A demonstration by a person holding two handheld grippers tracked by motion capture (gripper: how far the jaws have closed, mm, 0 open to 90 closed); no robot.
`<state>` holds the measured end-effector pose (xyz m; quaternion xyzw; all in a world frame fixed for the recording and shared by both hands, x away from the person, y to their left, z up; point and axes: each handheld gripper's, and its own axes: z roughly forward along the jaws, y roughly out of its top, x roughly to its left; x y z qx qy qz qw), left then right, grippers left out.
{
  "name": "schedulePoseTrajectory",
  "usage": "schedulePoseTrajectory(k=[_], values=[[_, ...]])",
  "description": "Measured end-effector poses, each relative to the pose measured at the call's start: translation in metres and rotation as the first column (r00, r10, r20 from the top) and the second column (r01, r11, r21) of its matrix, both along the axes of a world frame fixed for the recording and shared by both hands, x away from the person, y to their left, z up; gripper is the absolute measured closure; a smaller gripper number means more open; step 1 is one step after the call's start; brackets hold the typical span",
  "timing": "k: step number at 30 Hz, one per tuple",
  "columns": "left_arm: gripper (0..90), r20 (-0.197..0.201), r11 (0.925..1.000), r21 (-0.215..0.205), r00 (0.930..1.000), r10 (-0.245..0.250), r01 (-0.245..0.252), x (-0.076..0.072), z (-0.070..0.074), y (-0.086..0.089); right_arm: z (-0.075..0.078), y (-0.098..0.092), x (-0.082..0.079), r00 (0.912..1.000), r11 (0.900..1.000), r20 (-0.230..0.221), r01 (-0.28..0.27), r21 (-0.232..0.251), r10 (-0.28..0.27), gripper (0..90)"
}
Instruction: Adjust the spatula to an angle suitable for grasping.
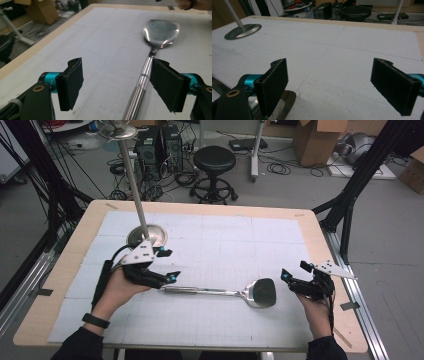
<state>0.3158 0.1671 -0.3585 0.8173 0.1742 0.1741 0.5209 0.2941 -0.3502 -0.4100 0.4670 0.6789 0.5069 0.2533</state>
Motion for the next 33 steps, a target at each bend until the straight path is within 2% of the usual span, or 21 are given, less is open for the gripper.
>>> schedulePoseTrajectory(k=[2,3,4,7,11,13,14,16,19,20,21,24,27,29,33], values=[[22.8,0.009,0.9982,-0.038,0.9989,0.046,-0.046,-0.005,-0.004,0.020,-0.001,0.001,0.001,1.0000,1.000,0.000,-0.006,-0.006,0.006,13.6],[20.7,0.011,0.9948,-0.067,0.9969,0.078,-0.077,-0.009,-0.007,0.033,-0.001,0.002,0.001,1.0000,1.000,-0.003,-0.008,-0.009,0.007,13.7],[19.9,0.011,0.9948,-0.067,0.9969,0.078,-0.077,-0.009,-0.007,0.033,-0.001,0.002,0.001,1.0000,1.000,-0.003,-0.008,-0.009,0.007,13.7],[19.3,0.007,0.9870,-0.104,0.9923,0.124,-0.122,-0.014,-0.015,0.053,-0.001,0.004,0.001,1.0000,1.000,-0.003,-0.008,-0.014,0.008,13.7],[18.0,0.003,0.9771,-0.128,0.9851,0.172,-0.170,-0.019,-0.022,0.071,-0.002,0.005,0.001,0.9999,1.000,-0.004,-0.017,-0.013,0.017,13.6],[18.0,0.002,0.9739,-0.121,0.9810,0.194,-0.192,-0.021,-0.023,0.078,-0.002,0.006,0.001,0.9998,1.000,-0.007,-0.019,-0.017,0.019,13.6],[18.0,0.014,0.9701,-0.139,0.9792,0.203,-0.199,-0.022,-0.024,0.082,-0.002,0.006,0.002,0.9997,1.000,-0.005,-0.022,-0.018,0.022,13.6],[18.1,0.008,0.9658,-0.154,0.9772,0.212,-0.209,-0.023,-0.027,0.089,-0.003,0.007,0.002,0.9996,0.999,-0.008,-0.027,-0.020,0.027,13.6],[18.0,0.003,0.9554,-0.160,0.9679,0.251,-0.248,-0.025,-0.031,0.100,-0.003,0.008,0.003,0.9995,0.999,-0.012,-0.030,-0.021,0.030,13.6],[18.0,-0.003,0.9485,-0.172,0.9629,0.270,-0.266,-0.025,-0.033,0.108,-0.004,0.008,0.004,0.9994,0.999,-0.012,-0.031,-0.020,0.031,13.6],[18.0,-0.003,0.9485,-0.172,0.9629,0.270,-0.266,-0.025,-0.033,0.108,-0.004,0.008,0.004,0.9994,0.999,-0.012,-0.031,-0.020,0.031,13.6],[18.0,-0.018,0.9392,-0.197,0.9589,0.283,-0.281,-0.025,-0.036,0.116,-0.004,0.009,0.004,0.9994,0.999,-0.016,-0.033,-0.023,0.032,13.6],[17.6,-0.025,0.9333,-0.207,0.9551,0.295,-0.294,-0.024,-0.036,0.119,-0.004,0.009,0.004,0.9993,0.999,-0.011,-0.036,-0.030,0.035,13.6],[17.6,-0.018,0.9322,-0.206,0.9536,0.300,-0.298,-0.024,-0.036,0.119,-0.004,0.009,0.004,0.9993,0.999,-0.009,-0.037,-0.030,0.036,13.6],[17.6,-0.013,0.9329,-0.212,0.9554,0.295,-0.291,-0.024,-0.036,0.118,-0.004,0.009,0.004,0.9993,0.999,-0.011,-0.037,-0.030,0.036,13.6]])
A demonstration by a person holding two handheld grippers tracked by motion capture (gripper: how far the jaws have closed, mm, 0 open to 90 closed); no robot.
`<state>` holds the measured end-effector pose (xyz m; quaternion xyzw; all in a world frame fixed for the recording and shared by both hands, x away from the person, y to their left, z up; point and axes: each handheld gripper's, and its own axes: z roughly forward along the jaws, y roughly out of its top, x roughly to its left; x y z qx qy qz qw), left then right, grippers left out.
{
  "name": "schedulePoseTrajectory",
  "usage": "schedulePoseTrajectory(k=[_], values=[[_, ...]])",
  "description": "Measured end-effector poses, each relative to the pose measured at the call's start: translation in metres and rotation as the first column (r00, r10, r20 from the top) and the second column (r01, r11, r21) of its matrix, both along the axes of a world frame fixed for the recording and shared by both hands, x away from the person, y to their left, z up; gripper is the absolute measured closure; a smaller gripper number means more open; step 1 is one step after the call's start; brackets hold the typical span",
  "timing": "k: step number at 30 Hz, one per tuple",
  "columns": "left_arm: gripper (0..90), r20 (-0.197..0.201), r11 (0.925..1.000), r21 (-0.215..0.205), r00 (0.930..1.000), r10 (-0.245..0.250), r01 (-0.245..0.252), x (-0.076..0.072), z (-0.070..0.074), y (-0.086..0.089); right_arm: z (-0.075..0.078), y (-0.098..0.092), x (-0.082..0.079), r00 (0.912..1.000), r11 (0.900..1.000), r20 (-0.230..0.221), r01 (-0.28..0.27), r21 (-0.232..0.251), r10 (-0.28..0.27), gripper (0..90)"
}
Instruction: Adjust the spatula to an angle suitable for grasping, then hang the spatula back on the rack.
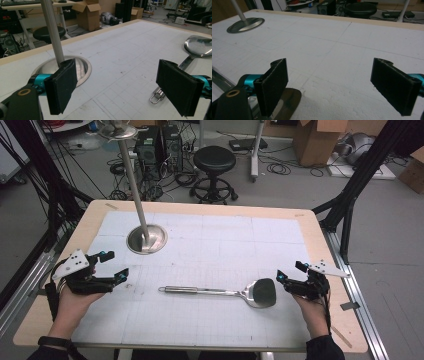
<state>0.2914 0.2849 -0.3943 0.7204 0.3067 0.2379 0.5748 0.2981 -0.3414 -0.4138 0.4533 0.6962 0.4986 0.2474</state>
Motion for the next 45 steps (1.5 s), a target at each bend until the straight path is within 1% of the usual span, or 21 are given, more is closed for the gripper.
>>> schedulePoseTrajectory(k=[11,17,21,23,25,26,27,29,32,33,34,35,36,38,39,40,41,42,43,44,45], values=[[17.7,-0.002,0.9999,-0.006,1.0000,-0.008,0.008,-0.001,0.002,0.004,0.007,0.004,0.001,0.9993,0.999,0.012,-0.036,0.026,0.036,11.7],[17.7,-0.008,0.9999,-0.012,1.0000,-0.003,0.003,-0.001,0.003,0.008,0.018,0.015,0.007,0.9952,0.995,0.026,-0.095,0.017,0.094,11.1],[17.6,-0.012,0.9999,-0.012,0.9999,-0.006,0.006,-0.003,0.003,0.009,0.026,0.026,0.012,0.9870,0.987,0.028,-0.159,0.011,0.158,10.8],[17.7,-0.010,0.9999,-0.010,0.9999,-0.008,0.008,-0.004,0.003,0.009,0.029,0.039,0.017,0.9744,0.975,0.019,-0.224,-0.005,0.224,10.8],[17.7,-0.006,0.9999,-0.011,0.9999,-0.011,0.011,-0.004,0.003,0.009,0.029,0.042,0.018,0.9695,0.970,0.021,-0.244,-0.007,0.244,10.8],[17.7,-0.007,0.9998,-0.011,0.9999,-0.015,0.015,-0.004,0.003,0.009,0.030,0.047,0.019,0.9629,0.963,0.020,-0.269,-0.011,0.269,10.8],[17.7,-0.011,0.9998,-0.008,0.9998,-0.019,0.019,-0.003,0.003,0.008,0.030,0.058,0.022,0.9477,0.948,0.015,-0.318,-0.026,0.319,10.8],[17.6,-0.014,0.9998,-0.003,0.9997,-0.022,0.022,-0.003,0.002,0.007,0.030,0.061,0.023,0.9428,0.943,0.013,-0.333,-0.025,0.333,10.8],[17.6,-0.015,0.9996,0.002,0.9995,-0.029,0.029,-0.003,0.002,0.006,0.031,0.076,0.027,0.9186,0.918,-0.009,-0.395,-0.036,0.395,10.8],[17.7,-0.014,0.9994,0.003,0.9994,-0.033,0.033,-0.003,0.002,0.005,0.030,0.085,0.029,0.8988,0.898,-0.022,-0.438,-0.047,0.438,10.8],[17.7,-0.014,0.9994,0.003,0.9994,-0.033,0.033,-0.003,0.002,0.005,0.030,0.089,0.030,0.8927,0.891,-0.029,-0.451,-0.055,0.450,10.8],[17.7,-0.014,0.9994,0.005,0.9993,-0.034,0.034,-0.003,0.002,0.006,0.030,0.089,0.030,0.8927,0.891,-0.029,-0.451,-0.055,0.450,10.8],[17.7,-0.013,0.9994,0.005,0.9993,-0.034,0.034,-0.004,0.002,0.006,0.029,0.096,0.032,0.8748,0.873,-0.053,-0.484,-0.060,0.482,10.8],[17.7,-0.016,0.9994,0.006,0.9993,-0.033,0.033,-0.003,0.002,0.006,0.028,0.100,0.034,0.8710,0.868,-0.055,-0.491,-0.073,0.488,10.8],[17.7,-0.018,0.9994,0.004,0.9993,-0.033,0.033,-0.003,0.002,0.006,0.025,0.106,0.036,0.8571,0.854,-0.074,-0.515,-0.079,0.510,10.8],[17.7,-0.018,0.9994,0.004,0.9993,-0.033,0.033,-0.003,0.002,0.006,0.024,0.109,0.037,0.8512,0.848,-0.087,-0.524,-0.084,0.518,10.8],[17.7,-0.018,0.9994,0.005,0.9993,-0.034,0.034,-0.003,0.002,0.006,0.024,0.109,0.037,0.8512,0.848,-0.087,-0.524,-0.084,0.518,10.8],[17.7,-0.019,0.9993,0.006,0.9991,-0.037,0.037,-0.003,0.002,0.005,0.021,0.115,0.038,0.8362,0.832,-0.111,-0.547,-0.092,0.537,10.8],[17.7,-0.019,0.9993,0.006,0.9991,-0.037,0.037,-0.003,0.002,0.005,0.020,0.118,0.039,0.8276,0.823,-0.117,-0.560,-0.097,0.549,10.8],[17.7,-0.021,0.9992,0.007,0.9990,-0.039,0.039,-0.003,0.002,0.005,0.020,0.118,0.039,0.8276,0.823,-0.117,-0.560,-0.097,0.549,10.8],[17.7,-0.020,0.9991,0.011,0.9990,-0.041,0.041,-0.003,0.002,0.005,0.018,0.121,0.039,0.8203,0.815,-0.131,-0.570,-0.104,0.557,10.8]])
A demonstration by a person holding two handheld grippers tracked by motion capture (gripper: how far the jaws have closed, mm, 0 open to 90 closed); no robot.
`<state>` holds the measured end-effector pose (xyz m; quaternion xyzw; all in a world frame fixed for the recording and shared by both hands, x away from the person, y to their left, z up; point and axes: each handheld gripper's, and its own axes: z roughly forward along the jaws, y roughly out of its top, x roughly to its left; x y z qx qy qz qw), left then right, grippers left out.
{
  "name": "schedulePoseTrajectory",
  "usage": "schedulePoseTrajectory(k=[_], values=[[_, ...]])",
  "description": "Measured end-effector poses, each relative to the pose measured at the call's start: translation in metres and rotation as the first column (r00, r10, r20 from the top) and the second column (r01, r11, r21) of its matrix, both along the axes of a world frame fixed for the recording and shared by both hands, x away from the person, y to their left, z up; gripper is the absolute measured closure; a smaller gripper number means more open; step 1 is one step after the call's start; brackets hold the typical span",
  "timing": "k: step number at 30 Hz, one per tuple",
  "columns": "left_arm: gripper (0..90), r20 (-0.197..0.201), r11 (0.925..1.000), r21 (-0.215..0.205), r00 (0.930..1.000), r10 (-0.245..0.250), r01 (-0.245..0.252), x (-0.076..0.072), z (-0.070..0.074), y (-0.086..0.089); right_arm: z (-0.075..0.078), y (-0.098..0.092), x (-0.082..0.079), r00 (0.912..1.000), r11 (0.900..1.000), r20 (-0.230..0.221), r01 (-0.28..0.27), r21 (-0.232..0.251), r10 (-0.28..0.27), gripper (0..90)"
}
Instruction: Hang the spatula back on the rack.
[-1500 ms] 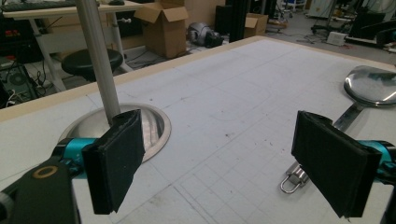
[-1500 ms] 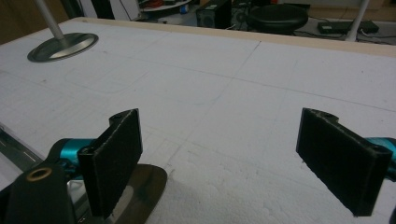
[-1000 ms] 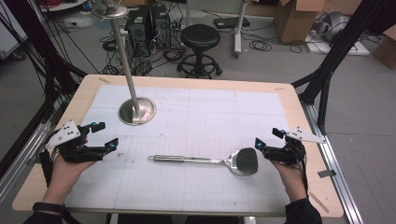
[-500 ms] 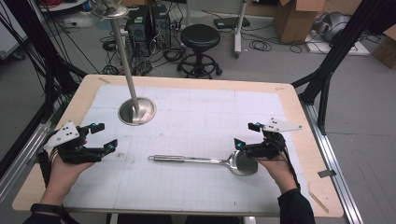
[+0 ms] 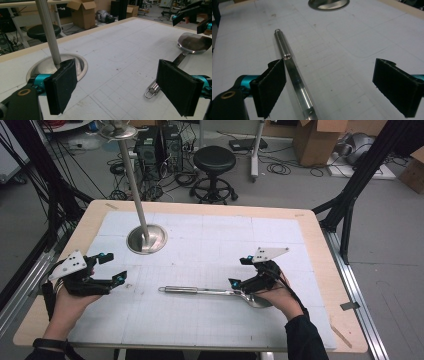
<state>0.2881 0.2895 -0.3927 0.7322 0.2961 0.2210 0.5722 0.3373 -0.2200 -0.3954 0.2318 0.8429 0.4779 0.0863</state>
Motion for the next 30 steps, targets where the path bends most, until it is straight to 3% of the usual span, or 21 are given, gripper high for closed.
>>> schedulePoseTrajectory(k=[5,11,15,18,26,30], values=[[17.7,0.002,0.9999,0.005,0.9999,-0.010,0.010,0.000,0.000,-0.002,-0.007,0.014,0.001,0.9974,0.996,-0.024,-0.070,-0.050,0.069,14.5],[17.7,0.001,0.9999,0.008,0.9999,-0.010,0.010,0.000,-0.001,-0.002,-0.016,0.029,0.000,0.9890,0.984,-0.062,-0.141,-0.106,0.134,15.8],[17.7,0.000,0.9999,0.009,0.9999,-0.010,0.010,0.000,-0.001,-0.002,-0.022,0.037,0.000,0.9780,0.970,-0.094,-0.198,-0.138,0.186,22.5],[17.7,-0.005,0.9998,0.007,0.9999,-0.016,0.016,0.000,-0.001,-0.002,-0.024,0.039,0.000,0.9725,0.962,-0.090,-0.227,-0.155,0.215,26.0],[17.7,-0.007,0.9998,0.018,0.9999,-0.011,0.011,0.000,-0.002,-0.003,-0.030,0.045,0.001,0.9599,0.936,-0.112,-0.276,-0.217,0.257,38.8],[17.5,-0.008,0.9998,0.017,0.9999,-0.010,0.010,0.000,-0.003,-0.003,-0.033,0.050,0.001,0.9635,0.926,-0.109,-0.265,-0.268,0.244,42.7]])
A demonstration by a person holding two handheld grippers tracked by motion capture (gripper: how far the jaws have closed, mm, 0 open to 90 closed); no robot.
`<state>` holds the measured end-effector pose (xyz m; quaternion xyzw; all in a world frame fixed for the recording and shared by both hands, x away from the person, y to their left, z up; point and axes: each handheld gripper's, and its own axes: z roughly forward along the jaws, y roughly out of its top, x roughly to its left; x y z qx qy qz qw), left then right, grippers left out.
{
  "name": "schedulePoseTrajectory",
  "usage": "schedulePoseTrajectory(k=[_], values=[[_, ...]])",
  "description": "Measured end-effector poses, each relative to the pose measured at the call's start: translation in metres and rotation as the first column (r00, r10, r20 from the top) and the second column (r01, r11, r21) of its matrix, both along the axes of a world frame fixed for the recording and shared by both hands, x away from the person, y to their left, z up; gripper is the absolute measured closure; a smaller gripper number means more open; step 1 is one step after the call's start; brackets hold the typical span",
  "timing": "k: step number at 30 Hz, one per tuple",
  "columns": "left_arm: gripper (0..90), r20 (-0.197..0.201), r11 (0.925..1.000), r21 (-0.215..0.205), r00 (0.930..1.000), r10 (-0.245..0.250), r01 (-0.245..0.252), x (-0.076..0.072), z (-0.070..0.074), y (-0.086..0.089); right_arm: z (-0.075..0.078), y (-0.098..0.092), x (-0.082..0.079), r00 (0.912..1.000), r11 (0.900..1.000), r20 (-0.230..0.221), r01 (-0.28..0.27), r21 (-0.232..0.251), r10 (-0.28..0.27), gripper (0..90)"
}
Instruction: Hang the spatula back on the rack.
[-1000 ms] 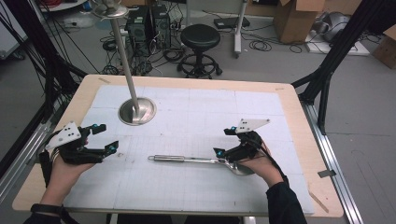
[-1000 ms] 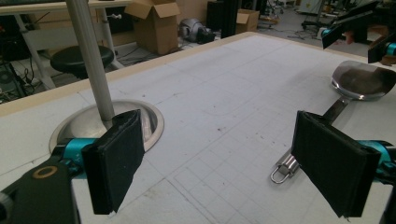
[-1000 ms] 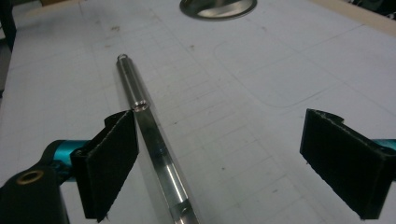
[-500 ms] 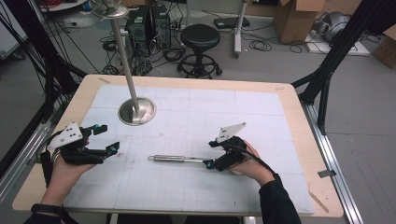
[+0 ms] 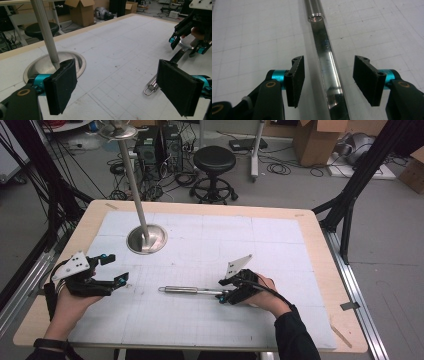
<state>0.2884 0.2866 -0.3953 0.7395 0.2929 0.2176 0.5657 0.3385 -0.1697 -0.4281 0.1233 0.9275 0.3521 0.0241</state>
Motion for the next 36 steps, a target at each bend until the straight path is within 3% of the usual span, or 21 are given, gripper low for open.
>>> schedulePoseTrajectory(k=[3,11,17,25,28,30,36], values=[[17.5,0.000,1.0000,0.001,1.0000,-0.002,0.002,0.000,0.000,0.000,-0.001,0.001,0.001,1.0000,1.000,-0.001,-0.007,-0.009,0.007,47.2],[17.5,-0.006,1.0000,-0.001,1.0000,-0.001,0.001,0.000,-0.001,0.000,-0.003,0.009,0.002,0.9999,0.995,0.006,-0.009,-0.101,0.010,53.6],[17.6,-0.006,1.0000,0.004,1.0000,-0.003,0.003,0.000,-0.001,-0.001,-0.002,0.011,0.003,0.9999,0.994,0.001,-0.015,-0.110,0.015,57.6],[17.7,-0.006,0.9999,0.011,1.0000,-0.008,0.008,-0.001,-0.001,-0.002,0.004,0.021,0.006,0.9995,0.981,-0.030,0.001,-0.192,-0.006,63.5],[17.7,-0.005,1.0000,0.008,1.0000,-0.006,0.006,0.000,-0.001,-0.002,0.005,0.022,0.004,0.9995,0.980,-0.031,-0.012,-0.196,0.006,69.9],[17.7,-0.006,0.9999,0.009,1.0000,-0.007,0.007,0.000,-0.001,-0.002,0.005,0.023,0.002,0.9998,0.979,-0.013,-0.017,-0.204,0.014,70.1],[17.8,-0.005,0.9999,0.010,0.9999,-0.010,0.010,-0.001,-0.001,-0.002,0.005,0.023,0.002,0.9998,0.979,-0.017,-0.009,-0.203,0.006,70.8]])
